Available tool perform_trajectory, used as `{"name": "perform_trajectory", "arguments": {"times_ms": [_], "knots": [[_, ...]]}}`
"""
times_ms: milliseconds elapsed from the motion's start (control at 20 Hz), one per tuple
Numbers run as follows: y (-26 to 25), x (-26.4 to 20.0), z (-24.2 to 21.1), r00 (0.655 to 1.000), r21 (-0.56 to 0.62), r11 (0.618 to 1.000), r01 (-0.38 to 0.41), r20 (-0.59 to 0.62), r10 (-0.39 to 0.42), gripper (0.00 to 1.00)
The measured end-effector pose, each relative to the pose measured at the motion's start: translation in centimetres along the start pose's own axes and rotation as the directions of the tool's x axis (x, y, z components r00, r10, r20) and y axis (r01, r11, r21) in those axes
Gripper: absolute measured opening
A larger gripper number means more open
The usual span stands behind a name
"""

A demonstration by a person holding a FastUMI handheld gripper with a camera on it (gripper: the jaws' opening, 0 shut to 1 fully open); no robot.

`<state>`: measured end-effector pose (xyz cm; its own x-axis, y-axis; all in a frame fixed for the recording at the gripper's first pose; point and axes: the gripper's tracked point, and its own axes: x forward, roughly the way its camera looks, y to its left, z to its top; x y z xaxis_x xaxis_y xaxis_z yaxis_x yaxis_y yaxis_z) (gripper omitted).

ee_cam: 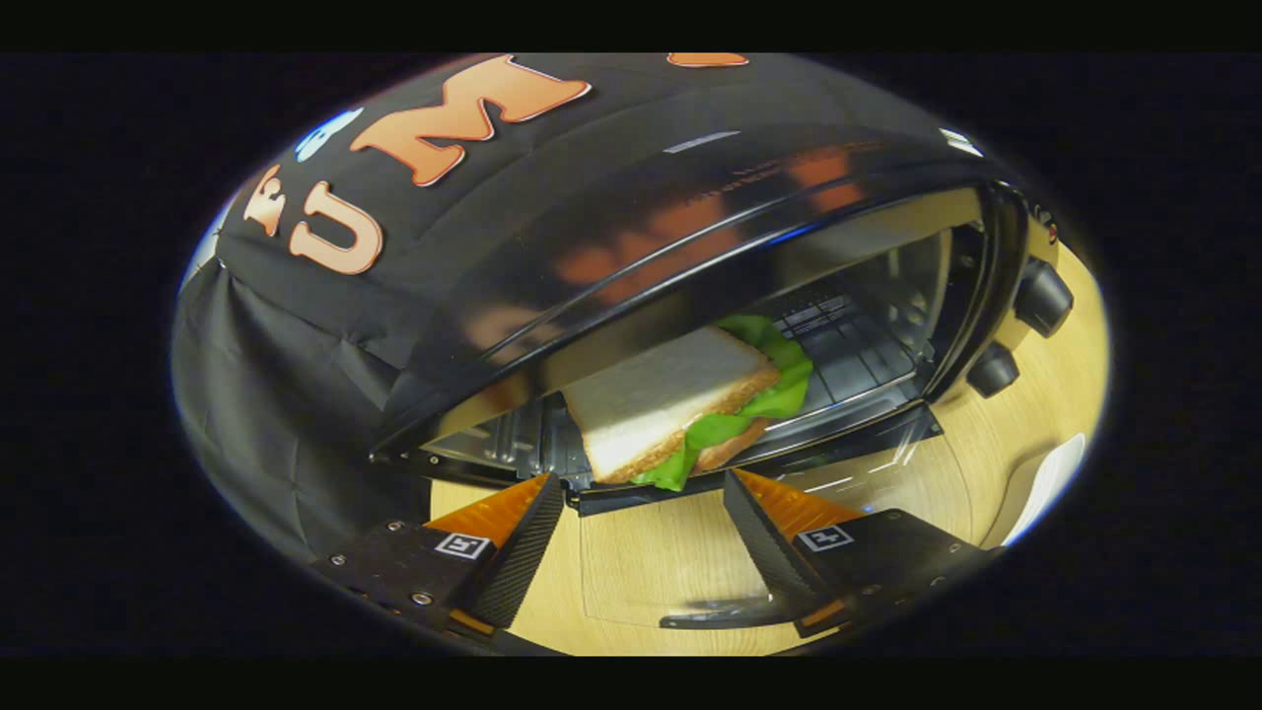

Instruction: Open the toaster oven, put the food inside, and close the toaster oven door.

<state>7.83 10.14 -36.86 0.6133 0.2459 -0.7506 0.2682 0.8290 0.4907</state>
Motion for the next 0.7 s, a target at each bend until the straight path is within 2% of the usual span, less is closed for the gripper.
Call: {"name": "perform_trajectory", "arguments": {"times_ms": [250,500,700], "knots": [[-2.1,-3.2,-1.5,0.999,-0.152,0.987,0.048,0.010,-0.047,0.97],[-5.5,-6.6,-5.2,0.993,-0.338,0.935,0.110,-0.012,-0.121,0.97],[-7.4,-9.2,-8.0,0.983,-0.406,0.902,0.147,-0.041,-0.179,0.97]]}}
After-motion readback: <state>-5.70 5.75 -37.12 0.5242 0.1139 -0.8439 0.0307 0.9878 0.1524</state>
